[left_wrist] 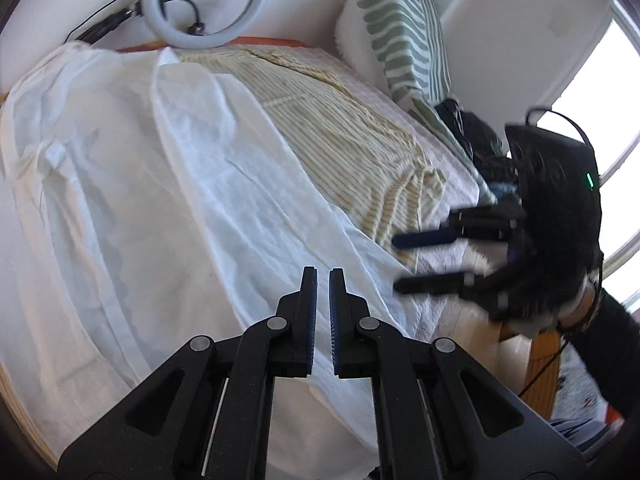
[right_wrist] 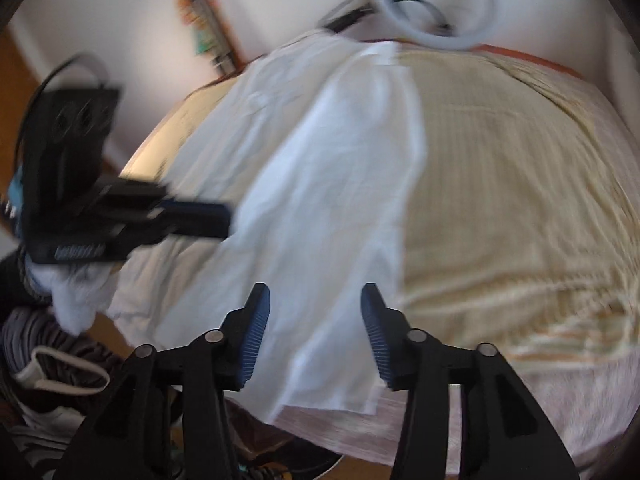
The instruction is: Fold small clothes
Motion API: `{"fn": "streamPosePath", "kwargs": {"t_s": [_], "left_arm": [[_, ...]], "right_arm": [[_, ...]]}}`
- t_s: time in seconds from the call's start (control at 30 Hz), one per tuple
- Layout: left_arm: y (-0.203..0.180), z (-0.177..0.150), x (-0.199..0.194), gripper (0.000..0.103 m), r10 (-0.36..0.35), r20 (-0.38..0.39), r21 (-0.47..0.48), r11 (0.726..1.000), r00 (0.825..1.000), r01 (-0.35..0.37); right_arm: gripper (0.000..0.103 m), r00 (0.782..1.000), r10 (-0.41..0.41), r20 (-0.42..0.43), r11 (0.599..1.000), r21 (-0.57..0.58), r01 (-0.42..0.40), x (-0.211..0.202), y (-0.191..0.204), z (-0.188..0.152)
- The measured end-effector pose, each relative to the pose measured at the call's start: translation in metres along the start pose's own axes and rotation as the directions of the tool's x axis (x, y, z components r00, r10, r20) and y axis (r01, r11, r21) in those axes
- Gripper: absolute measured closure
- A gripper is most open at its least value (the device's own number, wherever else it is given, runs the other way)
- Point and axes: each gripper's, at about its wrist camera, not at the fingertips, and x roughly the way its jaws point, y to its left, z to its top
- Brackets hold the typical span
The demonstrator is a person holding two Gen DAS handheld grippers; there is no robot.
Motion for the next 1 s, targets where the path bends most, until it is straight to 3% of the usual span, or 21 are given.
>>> {"fn": "streamPosePath", "kwargs": {"t_s": [0.17,0.3,0.43,0.6,0.67,0.73,0.87,1.0], "left_arm": [[-0.021,-0.009,0.016,0.1,0.047,-0.074,0.083,0.996,0.996,-0.041],[-0.024,-0.011,0.015,0.1,0.064,-0.087,0.08,0.995,0.994,-0.057],[-0.028,0.007,-0.005,0.1,0.088,-0.055,0.033,0.996,0.995,-0.086],[-0.051,0.044,-0.057,0.099,0.128,0.069,-0.026,0.992,0.989,-0.126],[-0.056,0.053,-0.07,0.086,0.124,0.089,-0.068,0.991,0.988,-0.118],[-0.064,0.054,-0.072,0.081,0.138,0.086,-0.069,0.989,0.987,-0.133],[-0.077,0.035,-0.055,0.081,0.151,0.035,-0.057,0.987,0.988,-0.149],[-0.088,-0.001,-0.026,0.081,0.152,-0.03,-0.039,0.987,0.988,-0.153]], "right_arm": [[0.055,1.0,-0.016,0.011,0.993,0.113,0.014,-0.004,-0.03,-0.015],[0.055,0.998,0.056,0.036,0.992,0.116,-0.059,-0.015,-0.016,-0.031],[0.061,0.996,0.085,-0.006,0.99,0.118,-0.084,-0.001,-0.001,-0.032],[0.065,0.995,0.089,0.038,0.985,0.142,-0.093,-0.01,0.001,-0.028],[0.065,0.993,0.093,0.068,0.983,0.155,-0.102,-0.019,-0.001,-0.025],[0.065,0.992,0.098,0.083,0.98,0.166,-0.11,-0.026,-0.006,-0.021],[0.065,0.994,0.024,0.103,0.979,0.2,-0.045,-0.038,-0.02,-0.011],[0.064,0.993,0.037,0.113,0.974,0.22,-0.061,-0.045,-0.042,0.008]]}}
